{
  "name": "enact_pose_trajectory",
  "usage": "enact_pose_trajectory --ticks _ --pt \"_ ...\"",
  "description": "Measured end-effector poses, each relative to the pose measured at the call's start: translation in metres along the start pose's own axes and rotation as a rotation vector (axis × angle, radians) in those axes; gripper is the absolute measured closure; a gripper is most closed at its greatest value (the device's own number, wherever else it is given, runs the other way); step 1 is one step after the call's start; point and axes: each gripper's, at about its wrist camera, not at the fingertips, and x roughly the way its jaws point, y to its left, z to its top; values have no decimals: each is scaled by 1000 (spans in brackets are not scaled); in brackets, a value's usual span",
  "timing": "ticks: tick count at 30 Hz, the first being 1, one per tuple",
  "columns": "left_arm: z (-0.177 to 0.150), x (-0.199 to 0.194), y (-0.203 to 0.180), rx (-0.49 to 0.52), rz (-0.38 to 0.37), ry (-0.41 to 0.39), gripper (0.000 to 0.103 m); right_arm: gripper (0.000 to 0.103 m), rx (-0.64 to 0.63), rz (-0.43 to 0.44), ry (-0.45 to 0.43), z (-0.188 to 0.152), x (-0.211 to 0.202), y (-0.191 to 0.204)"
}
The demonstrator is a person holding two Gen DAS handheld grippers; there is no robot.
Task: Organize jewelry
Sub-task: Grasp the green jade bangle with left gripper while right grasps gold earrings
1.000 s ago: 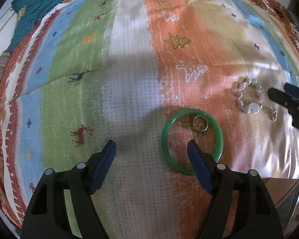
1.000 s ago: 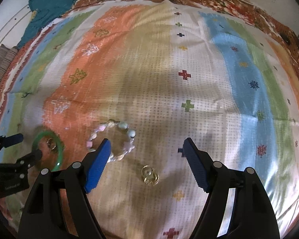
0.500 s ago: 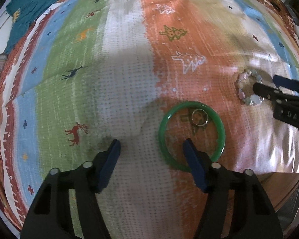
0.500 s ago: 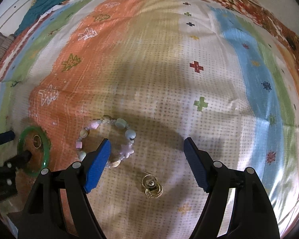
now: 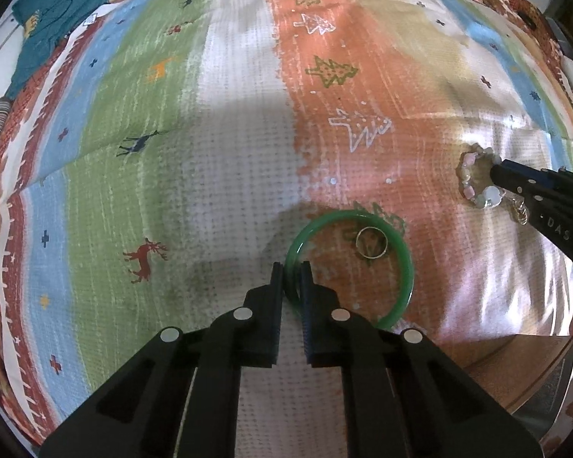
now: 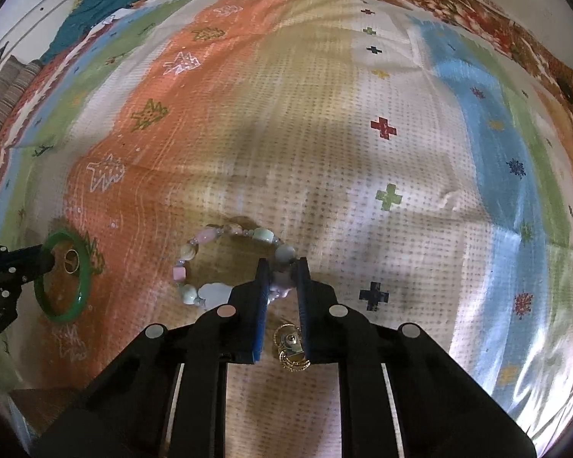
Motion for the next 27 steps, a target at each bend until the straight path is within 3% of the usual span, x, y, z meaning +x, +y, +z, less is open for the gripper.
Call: enact_pose_trajectory --ticks 10,18,27 --pt "-4 -23 -23 45 7 -55 96 88 -5 -13 -11 -5 -13 1" --pt "-9 -44 -35 59 15 -111 96 88 16 15 -113 -1 -53 -4" --pt "-14 -70 -46 87 -8 -169 94 88 15 20 -163 -3 -79 -6"
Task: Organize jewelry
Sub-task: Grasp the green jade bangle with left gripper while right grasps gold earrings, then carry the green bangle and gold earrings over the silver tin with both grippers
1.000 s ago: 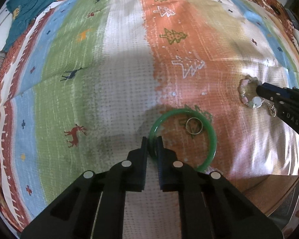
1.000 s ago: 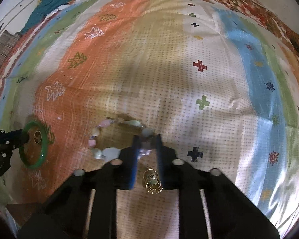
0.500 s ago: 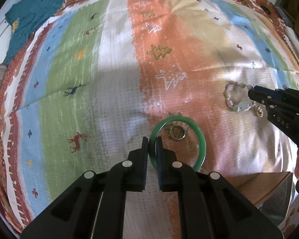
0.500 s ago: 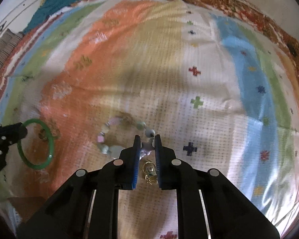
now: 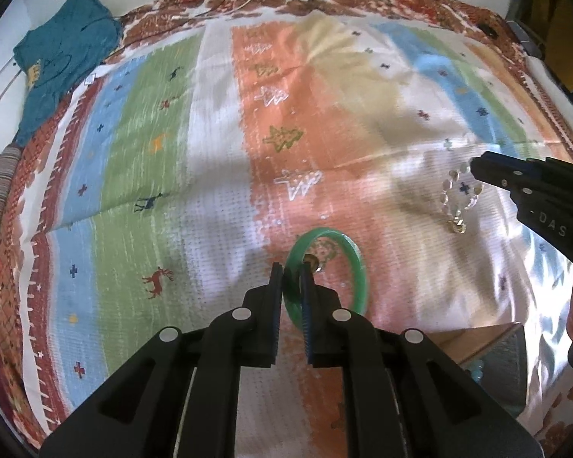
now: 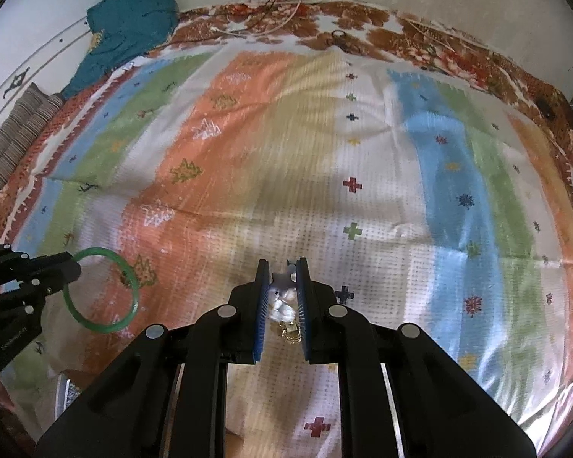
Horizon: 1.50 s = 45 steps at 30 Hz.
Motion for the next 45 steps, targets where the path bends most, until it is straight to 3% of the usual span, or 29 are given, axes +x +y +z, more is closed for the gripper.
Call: enact_pose_trajectory --ticks 13,24,45 --pt "2 -42 -14 29 -14 -92 94 88 8 45 -80 -2 -46 11" --pt "-3 -73 -23 30 -41 -145 94 88 10 45 -96 -14 -66 8" --pt "-35 -106 -40 54 -72 -174 94 88 -13 78 -124 -50 -113 13"
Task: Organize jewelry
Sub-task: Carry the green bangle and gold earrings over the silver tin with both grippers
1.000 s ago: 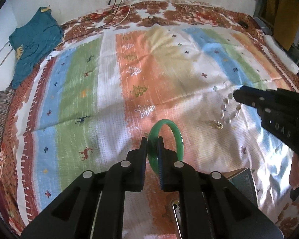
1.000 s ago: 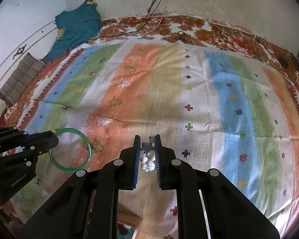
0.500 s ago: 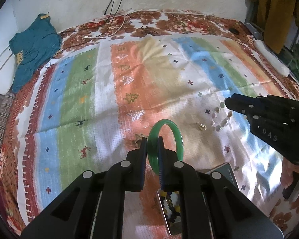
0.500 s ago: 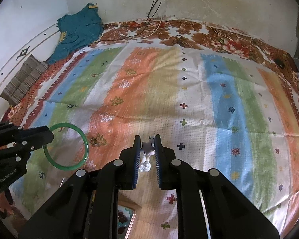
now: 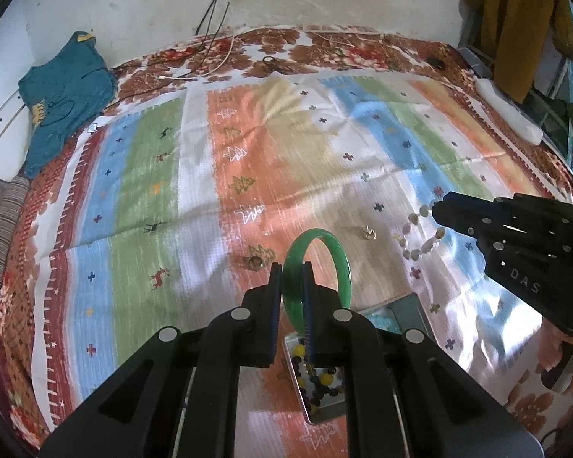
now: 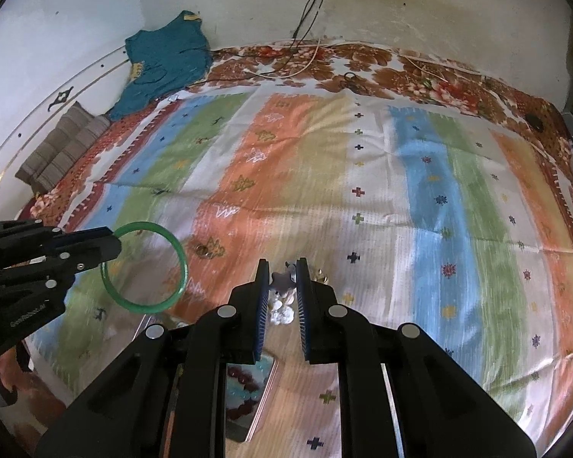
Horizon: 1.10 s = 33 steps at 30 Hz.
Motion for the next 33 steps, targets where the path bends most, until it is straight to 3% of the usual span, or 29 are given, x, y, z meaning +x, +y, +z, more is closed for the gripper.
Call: enact_pose_trajectory --ticks 33 --pt "-43 -21 -21 35 -4 16 94 88 -12 99 31 -40 -27 24"
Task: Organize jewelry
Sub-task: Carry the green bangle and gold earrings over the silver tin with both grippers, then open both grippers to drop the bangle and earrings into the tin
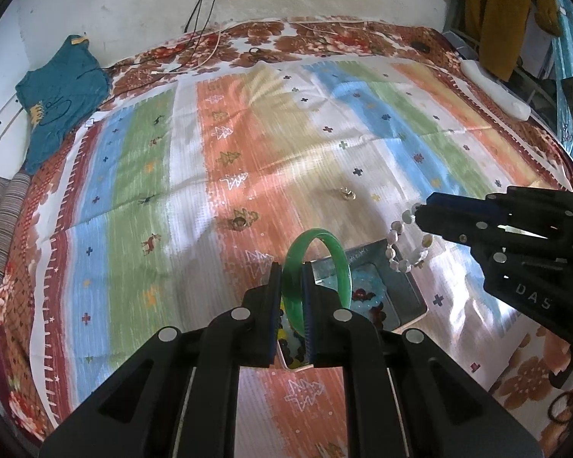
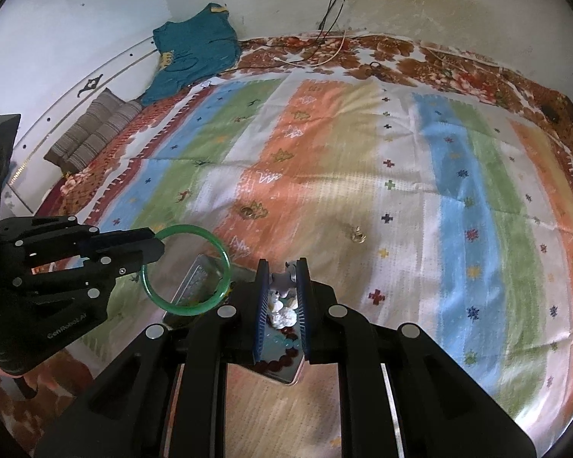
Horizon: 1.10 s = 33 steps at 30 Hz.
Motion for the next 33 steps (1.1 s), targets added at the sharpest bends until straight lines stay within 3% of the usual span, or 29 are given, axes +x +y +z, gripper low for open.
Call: enact_pose_trajectory --ticks 4,6,8,19,33 --pt "-3 4 -2 12 1 23 92 88 3 3 13 -3 2 1" --pt "-3 8 1 4 24 33 90 81 14 -7 23 -4 3 -1" --pt "-2 8 5 -11 33 30 84 71 19 -23 28 -4 5 -4" --pt "4 6 24 -89 45 12 58 63 41 -67 64 -4 15 -12" --pt "21 24 36 -133 88 27 49 50 81 -124 59 7 27 -29"
